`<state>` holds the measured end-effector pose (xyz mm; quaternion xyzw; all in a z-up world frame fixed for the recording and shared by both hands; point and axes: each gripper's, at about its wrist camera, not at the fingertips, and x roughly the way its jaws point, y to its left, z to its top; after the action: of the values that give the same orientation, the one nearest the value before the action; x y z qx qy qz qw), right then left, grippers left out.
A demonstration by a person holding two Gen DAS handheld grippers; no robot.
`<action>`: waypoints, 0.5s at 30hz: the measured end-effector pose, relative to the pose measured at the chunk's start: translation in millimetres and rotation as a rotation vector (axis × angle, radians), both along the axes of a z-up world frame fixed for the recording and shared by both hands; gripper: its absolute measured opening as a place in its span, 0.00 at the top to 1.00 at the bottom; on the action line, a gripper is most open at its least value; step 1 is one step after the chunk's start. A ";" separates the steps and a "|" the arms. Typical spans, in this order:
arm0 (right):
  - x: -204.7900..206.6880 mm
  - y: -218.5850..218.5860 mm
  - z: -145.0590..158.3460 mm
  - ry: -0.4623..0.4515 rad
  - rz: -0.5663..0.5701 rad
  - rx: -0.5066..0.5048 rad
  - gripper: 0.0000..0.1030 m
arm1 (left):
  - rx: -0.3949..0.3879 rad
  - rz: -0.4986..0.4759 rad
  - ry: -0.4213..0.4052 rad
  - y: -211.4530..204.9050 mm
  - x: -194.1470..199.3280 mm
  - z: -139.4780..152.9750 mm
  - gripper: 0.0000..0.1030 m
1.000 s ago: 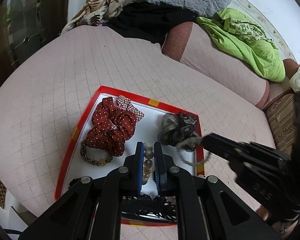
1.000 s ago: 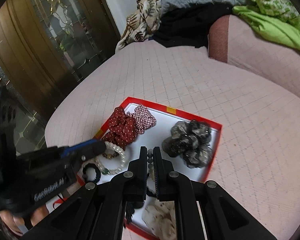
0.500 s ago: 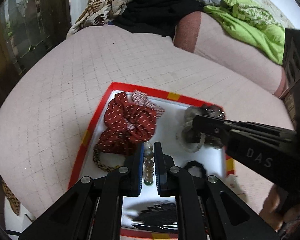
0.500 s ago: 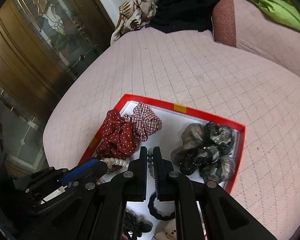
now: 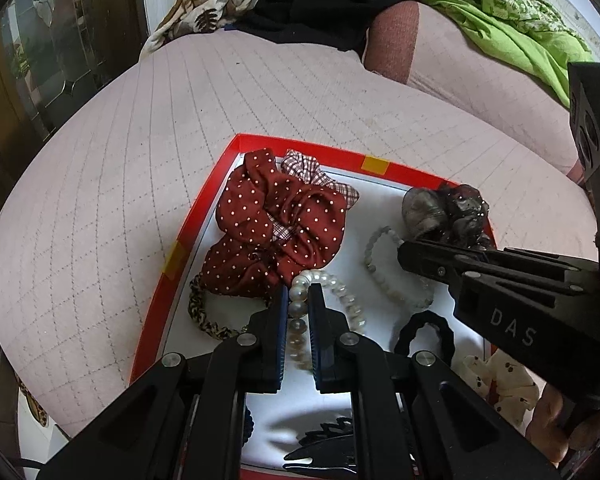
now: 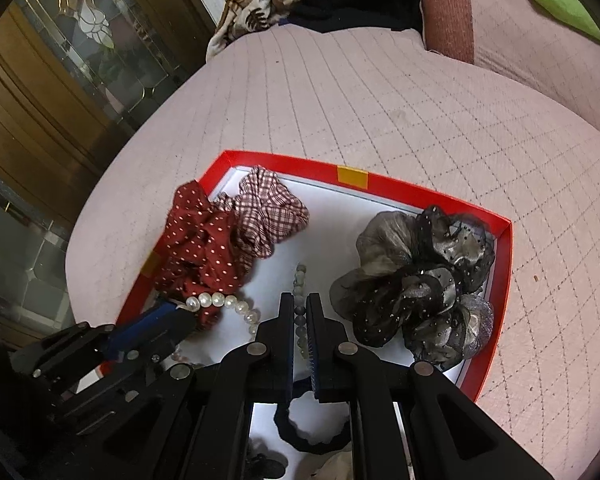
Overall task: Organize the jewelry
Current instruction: 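Lower the pearl bracelet into the tray and open the left tool while the right tool releases the green bracelet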
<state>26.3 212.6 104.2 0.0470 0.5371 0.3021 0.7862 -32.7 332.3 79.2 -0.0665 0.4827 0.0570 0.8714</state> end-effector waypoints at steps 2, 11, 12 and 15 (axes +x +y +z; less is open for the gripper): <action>-0.6 0.3 -1.5 -0.003 0.003 -0.002 0.93 | 0.001 0.001 0.000 0.1 -0.5 -0.4 0.91; -4.4 -4.0 6.2 -0.021 -0.010 0.015 0.76 | 0.006 0.015 -0.031 -2.3 -11.5 11.0 0.75; -5.3 -5.8 8.5 -0.026 -0.015 0.018 0.66 | 0.004 0.019 -0.036 -2.3 -13.3 13.2 0.66; -9.2 -11.2 17.6 -0.046 -0.026 0.030 0.63 | 0.003 0.032 -0.064 -2.8 -22.9 24.0 0.62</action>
<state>17.1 201.4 121.8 0.0589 0.5137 0.3011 0.8012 -55.6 329.5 103.2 -0.0747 0.4535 0.0694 0.8854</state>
